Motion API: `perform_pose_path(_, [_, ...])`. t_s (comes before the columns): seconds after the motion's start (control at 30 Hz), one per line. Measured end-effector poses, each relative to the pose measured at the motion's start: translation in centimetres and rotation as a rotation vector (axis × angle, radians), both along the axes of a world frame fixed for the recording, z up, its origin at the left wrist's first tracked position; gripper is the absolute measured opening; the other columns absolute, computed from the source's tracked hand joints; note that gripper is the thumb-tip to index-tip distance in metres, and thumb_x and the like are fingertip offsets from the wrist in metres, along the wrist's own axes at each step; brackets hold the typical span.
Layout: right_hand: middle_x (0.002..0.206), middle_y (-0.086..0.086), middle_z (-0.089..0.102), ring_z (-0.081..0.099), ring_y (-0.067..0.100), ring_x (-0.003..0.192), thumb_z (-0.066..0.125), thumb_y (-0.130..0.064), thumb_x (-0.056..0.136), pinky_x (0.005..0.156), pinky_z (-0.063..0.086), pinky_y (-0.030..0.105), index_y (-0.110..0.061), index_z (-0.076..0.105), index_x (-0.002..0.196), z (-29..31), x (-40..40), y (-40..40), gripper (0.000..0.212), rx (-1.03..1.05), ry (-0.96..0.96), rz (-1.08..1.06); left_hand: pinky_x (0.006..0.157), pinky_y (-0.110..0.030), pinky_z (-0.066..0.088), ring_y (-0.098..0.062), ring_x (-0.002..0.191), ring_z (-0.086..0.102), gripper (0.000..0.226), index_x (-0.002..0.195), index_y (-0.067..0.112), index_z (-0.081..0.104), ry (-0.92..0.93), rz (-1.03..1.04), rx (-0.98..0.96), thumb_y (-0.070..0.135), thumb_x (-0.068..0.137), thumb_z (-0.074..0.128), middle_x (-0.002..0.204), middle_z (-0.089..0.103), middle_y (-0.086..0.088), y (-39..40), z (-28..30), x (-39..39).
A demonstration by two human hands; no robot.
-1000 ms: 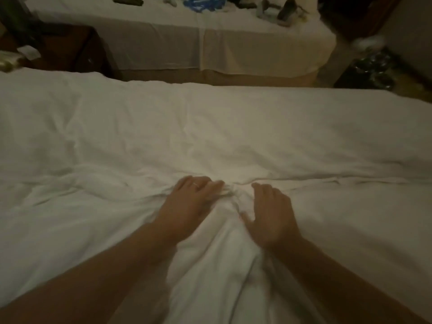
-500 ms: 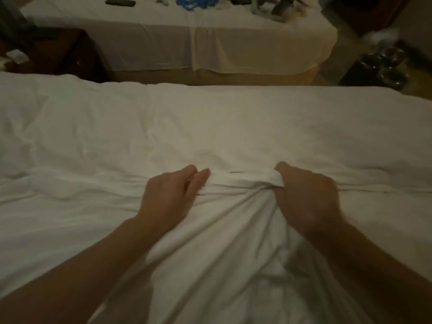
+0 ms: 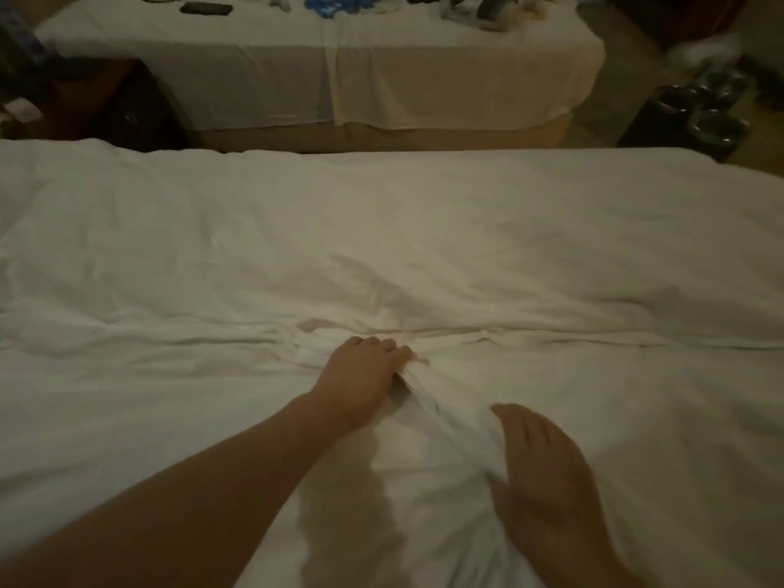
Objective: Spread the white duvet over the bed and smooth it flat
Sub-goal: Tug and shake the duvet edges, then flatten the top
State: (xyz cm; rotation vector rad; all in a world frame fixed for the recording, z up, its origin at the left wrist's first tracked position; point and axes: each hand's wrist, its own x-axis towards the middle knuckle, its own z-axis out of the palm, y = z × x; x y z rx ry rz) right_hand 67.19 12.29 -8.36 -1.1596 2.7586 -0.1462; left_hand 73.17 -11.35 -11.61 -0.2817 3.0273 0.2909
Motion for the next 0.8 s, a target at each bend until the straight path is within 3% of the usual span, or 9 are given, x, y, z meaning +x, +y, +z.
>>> perform_pose_path(0.1, [0.104, -0.005, 0.067, 0.066, 0.022, 0.095, 0.044, -0.028, 0.093, 0.076, 0.046, 0.031, -0.028, 0.052, 0.116, 3.6, -4.6, -2.2, 0.025, 0.023, 0.054, -0.023, 0.072, -0.034, 0.042, -0.026, 0.096, 0.064, 0.043, 0.111, 0.028, 0.058, 0.105, 0.121, 0.066, 0.050, 0.088, 0.029, 0.100, 0.069, 0.000, 0.3, 1.7, -0.2])
perform_pose_path(0.23, [0.091, 0.007, 0.070, 0.066, 0.034, 0.085, 0.053, -0.013, 0.087, 0.064, 0.035, 0.034, -0.020, 0.063, 0.106, 6.5, -9.3, -7.0, 0.023, -0.181, 0.222, -0.001, 0.060, -0.032, 0.042, -0.021, 0.068, 0.061, 0.053, 0.081, 0.025, 0.069, 0.214, 0.426, 0.166, 0.059, 0.076, 0.029, 0.069, 0.068, 0.000, -0.5, 6.3, -0.9])
perform_pose_path(0.3, [0.095, 0.007, 0.070, 0.065, 0.032, 0.087, 0.053, -0.017, 0.090, 0.065, 0.034, 0.033, -0.021, 0.063, 0.105, 4.7, -10.9, -8.8, 0.019, -0.219, 0.170, 0.013, 0.069, -0.033, 0.048, -0.023, 0.073, 0.063, 0.059, 0.078, 0.021, 0.072, 0.215, 0.551, 0.173, 0.060, 0.080, 0.029, 0.072, 0.070, -0.003, -1.3, 5.8, -0.9])
perform_pose_path(0.4, [0.129, 0.006, 0.058, 0.054, 0.026, 0.120, 0.044, -0.040, 0.099, 0.094, 0.041, 0.035, -0.019, 0.054, 0.127, -1.6, -10.3, -9.1, 0.036, 0.132, -0.116, 0.013, 0.106, -0.041, 0.034, -0.027, 0.108, 0.061, 0.056, 0.107, 0.017, 0.069, -0.365, 0.521, 0.071, 0.051, 0.100, 0.026, 0.111, 0.069, -0.009, -0.3, 0.9, -1.2])
perform_pose_path(0.47, [0.132, 0.007, 0.054, 0.050, 0.027, 0.122, 0.043, -0.043, 0.098, 0.102, 0.036, 0.037, -0.016, 0.049, 0.131, -3.4, -8.6, -7.5, 0.043, 0.149, -0.098, -0.048, 0.110, -0.046, 0.026, -0.027, 0.112, 0.059, 0.050, 0.115, 0.018, 0.062, -0.427, 0.474, -0.035, 0.043, 0.099, 0.021, 0.117, 0.066, -0.006, 0.2, -1.1, -1.7])
perform_pose_path(0.6, [0.130, 0.017, 0.055, 0.052, 0.038, 0.120, 0.062, -0.043, 0.063, 0.104, 0.036, 0.050, -0.006, 0.052, 0.133, -1.0, -4.1, 0.5, 0.080, -0.058, 0.088, -0.034, 0.100, -0.039, 0.036, -0.029, 0.117, 0.053, 0.056, 0.133, 0.023, 0.051, 0.095, 0.192, 0.117, 0.041, 0.085, 0.026, 0.129, 0.058, -0.004, 3.1, -0.4, -3.0])
perform_pose_path(0.67, [0.129, 0.020, 0.057, 0.056, 0.042, 0.117, 0.072, -0.031, 0.046, 0.100, 0.037, 0.051, -0.006, 0.050, 0.134, -0.7, -3.5, 5.7, 0.094, 0.061, 0.155, -0.031, 0.108, -0.036, 0.028, -0.021, 0.129, 0.043, 0.056, 0.143, 0.031, 0.040, 0.101, 0.048, 0.266, 0.051, 0.091, 0.044, 0.141, 0.047, 0.002, 4.9, 0.4, -4.0])
perform_pose_path(0.73, [0.115, 0.015, 0.066, 0.067, 0.039, 0.098, 0.071, -0.021, 0.054, 0.085, 0.049, 0.047, -0.013, 0.053, 0.126, -0.3, -6.2, 8.7, 0.075, 0.080, 0.170, -0.093, 0.107, -0.034, 0.029, -0.022, 0.128, 0.045, 0.058, 0.144, 0.032, 0.041, 0.074, 0.015, 0.219, 0.057, 0.091, 0.043, 0.137, 0.052, 0.001, 6.4, 0.0, -5.5])
perform_pose_path(0.8, [0.103, 0.002, 0.070, 0.069, 0.025, 0.084, 0.075, -0.032, 0.067, 0.065, 0.056, 0.036, -0.029, 0.058, 0.119, 1.0, -11.7, 9.5, 0.055, 0.111, 0.165, -0.171, 0.092, -0.033, 0.036, -0.025, 0.110, 0.057, 0.045, 0.121, 0.027, 0.058, 0.135, 0.047, 0.203, 0.054, 0.097, 0.032, 0.112, 0.064, -0.001, 6.9, -0.2, -6.9])
